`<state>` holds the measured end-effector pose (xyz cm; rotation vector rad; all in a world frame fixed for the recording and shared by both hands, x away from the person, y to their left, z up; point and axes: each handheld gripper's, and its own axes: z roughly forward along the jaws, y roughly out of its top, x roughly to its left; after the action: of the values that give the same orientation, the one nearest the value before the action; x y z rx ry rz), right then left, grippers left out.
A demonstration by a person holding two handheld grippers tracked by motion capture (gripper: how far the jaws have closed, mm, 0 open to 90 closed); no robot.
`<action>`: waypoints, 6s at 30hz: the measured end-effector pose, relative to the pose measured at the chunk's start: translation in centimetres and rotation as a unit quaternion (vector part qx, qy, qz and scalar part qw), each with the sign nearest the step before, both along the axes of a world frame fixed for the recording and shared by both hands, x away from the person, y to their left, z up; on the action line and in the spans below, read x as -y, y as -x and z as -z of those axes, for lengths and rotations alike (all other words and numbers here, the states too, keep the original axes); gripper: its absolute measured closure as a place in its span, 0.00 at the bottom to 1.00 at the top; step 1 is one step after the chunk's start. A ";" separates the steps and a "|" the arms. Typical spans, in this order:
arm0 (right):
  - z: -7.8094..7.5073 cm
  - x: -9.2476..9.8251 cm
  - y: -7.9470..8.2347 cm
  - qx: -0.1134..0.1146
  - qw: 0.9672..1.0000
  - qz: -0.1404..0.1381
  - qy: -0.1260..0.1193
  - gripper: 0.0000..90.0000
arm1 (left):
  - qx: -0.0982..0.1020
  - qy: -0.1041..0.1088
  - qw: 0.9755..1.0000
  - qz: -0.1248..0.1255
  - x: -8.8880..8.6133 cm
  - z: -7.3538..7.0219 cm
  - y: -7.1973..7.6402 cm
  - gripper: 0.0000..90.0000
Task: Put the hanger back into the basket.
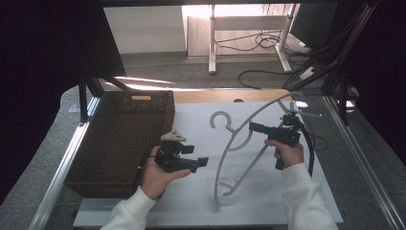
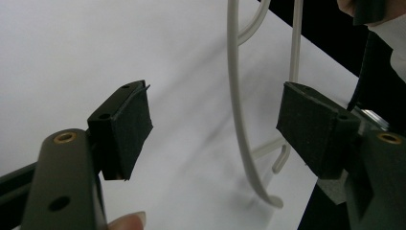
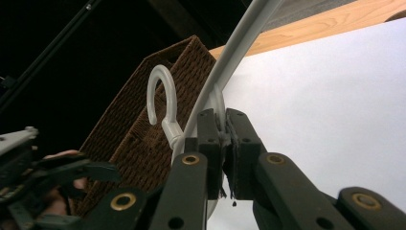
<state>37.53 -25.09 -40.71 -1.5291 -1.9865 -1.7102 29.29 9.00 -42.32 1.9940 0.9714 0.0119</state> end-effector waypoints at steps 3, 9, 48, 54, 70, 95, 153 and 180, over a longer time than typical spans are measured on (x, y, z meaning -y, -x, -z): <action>0.0 -0.1 0.0 -0.001 1.000 -0.002 -0.006 0.95 | -0.018 0.007 1.000 0.014 1.9 1.1 -1.2 0.32; 0.1 -0.3 0.0 0.001 1.000 -0.008 -0.010 0.95 | -0.038 0.017 0.999 0.020 3.9 2.6 -2.6 0.38; -0.2 -1.6 0.8 0.028 0.999 -0.016 0.002 0.68 | -0.008 0.036 0.999 0.005 4.6 2.6 -2.8 0.91; -1.6 -1.2 2.2 0.067 0.997 -0.001 0.041 0.56 | -0.001 0.036 0.999 0.000 4.3 2.4 -2.6 0.91; 0.8 4.2 6.1 0.072 0.993 0.002 0.091 0.47 | -0.001 0.046 0.999 -0.013 1.9 1.2 -2.4 0.91; 2.9 6.4 6.3 0.056 0.991 0.024 0.118 0.44 | 0.004 0.086 0.996 -0.010 -2.0 -3.1 -1.9 0.91; 3.8 6.1 6.0 0.049 0.988 0.019 0.148 0.39 | 0.012 0.092 0.992 -0.083 -14.8 -7.5 -2.3 0.91; 4.1 5.9 5.9 0.050 0.986 0.018 0.157 0.36 | 0.022 0.051 0.988 -0.147 -22.7 -6.8 -2.3 0.91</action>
<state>31.67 -31.01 -44.83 -1.6040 -2.3882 -1.5728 31.59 31.72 -35.49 1.7357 1.2064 0.1653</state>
